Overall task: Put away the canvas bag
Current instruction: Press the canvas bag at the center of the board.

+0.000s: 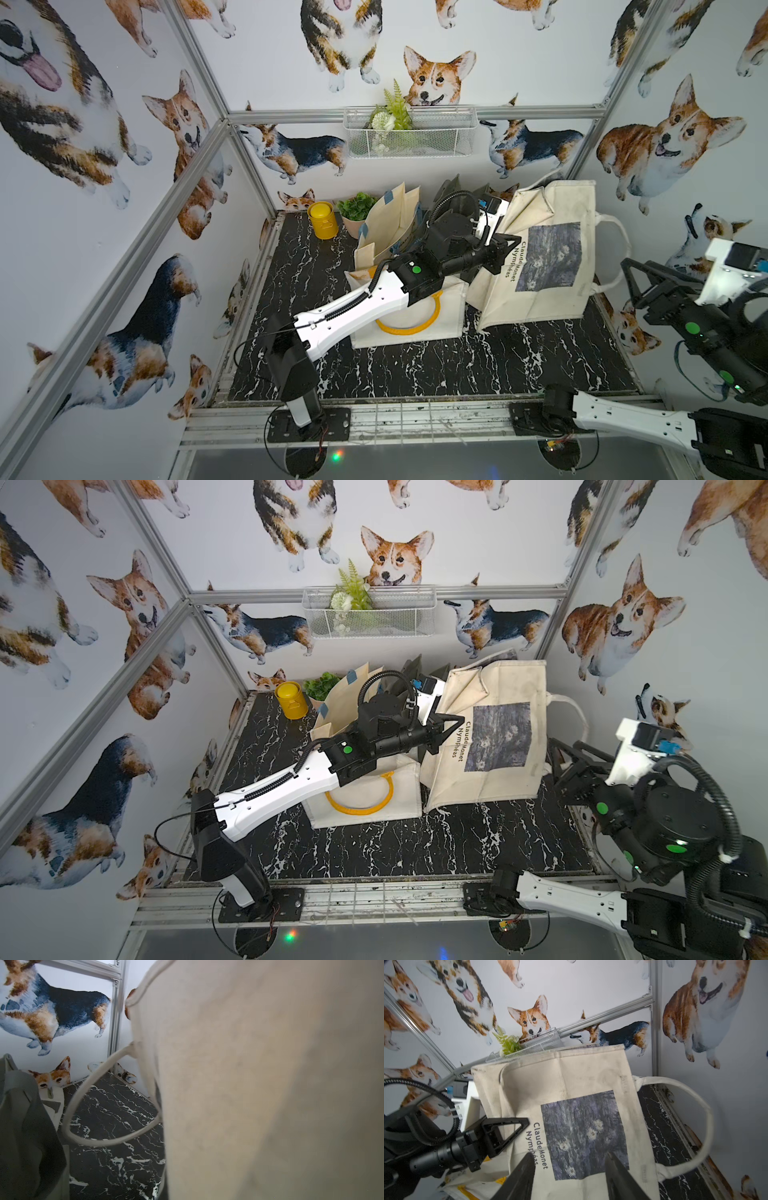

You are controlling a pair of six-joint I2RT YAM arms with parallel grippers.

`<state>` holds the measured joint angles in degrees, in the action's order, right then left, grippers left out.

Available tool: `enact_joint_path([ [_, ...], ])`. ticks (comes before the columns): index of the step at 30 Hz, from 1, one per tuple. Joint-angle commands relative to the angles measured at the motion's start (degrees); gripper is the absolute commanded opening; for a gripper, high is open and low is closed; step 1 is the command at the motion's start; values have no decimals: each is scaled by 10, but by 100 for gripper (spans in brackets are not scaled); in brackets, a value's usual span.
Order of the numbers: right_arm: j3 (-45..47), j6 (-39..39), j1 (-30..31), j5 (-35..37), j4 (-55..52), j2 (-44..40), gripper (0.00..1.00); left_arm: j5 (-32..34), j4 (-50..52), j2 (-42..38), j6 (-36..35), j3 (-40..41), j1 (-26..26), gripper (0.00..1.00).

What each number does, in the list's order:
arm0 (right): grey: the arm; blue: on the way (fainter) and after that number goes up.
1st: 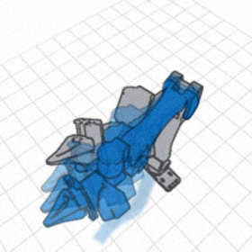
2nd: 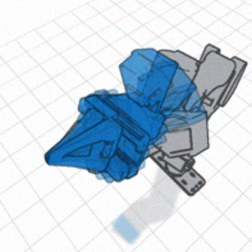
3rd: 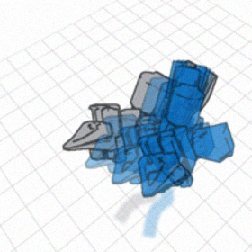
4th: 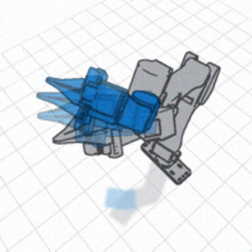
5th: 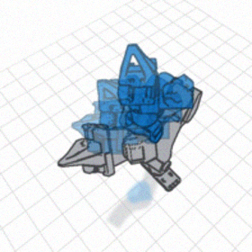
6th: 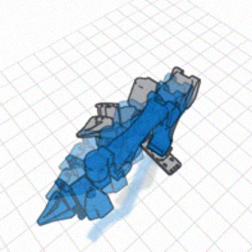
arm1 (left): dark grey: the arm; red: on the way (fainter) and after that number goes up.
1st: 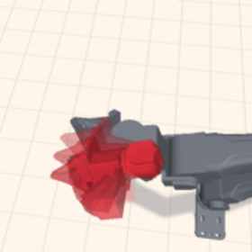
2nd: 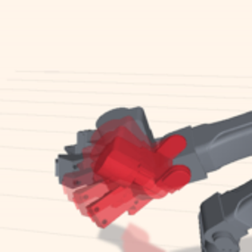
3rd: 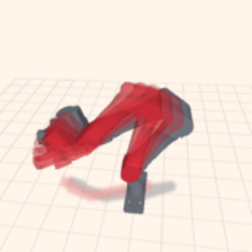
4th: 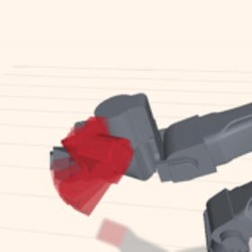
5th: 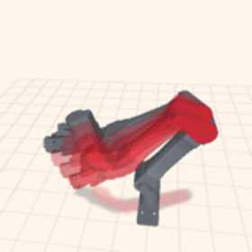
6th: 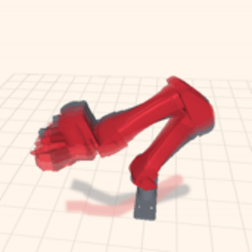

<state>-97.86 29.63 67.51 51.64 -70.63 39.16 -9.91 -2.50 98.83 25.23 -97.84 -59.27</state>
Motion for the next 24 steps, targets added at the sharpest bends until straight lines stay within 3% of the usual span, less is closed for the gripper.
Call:
enact_joint_path([
  [1,34,-82,1,-76,-13,23,61,33,-52,5,98,-21,2,0],
  [7,190,-134,1,-168,125,-25,62,100,-47,4,153,-37,1,0],
  [13,354,-196,1,-210,300,-71,61,182,-44,8,139,-53,-21,0],
  [20,443,-227,1,-135,450,-66,62,267,-44,16,126,-70,-49,0],
  [24,512,-284,1,-80,576,-71,62,310,-35,19,124,-82,-61,0],
])
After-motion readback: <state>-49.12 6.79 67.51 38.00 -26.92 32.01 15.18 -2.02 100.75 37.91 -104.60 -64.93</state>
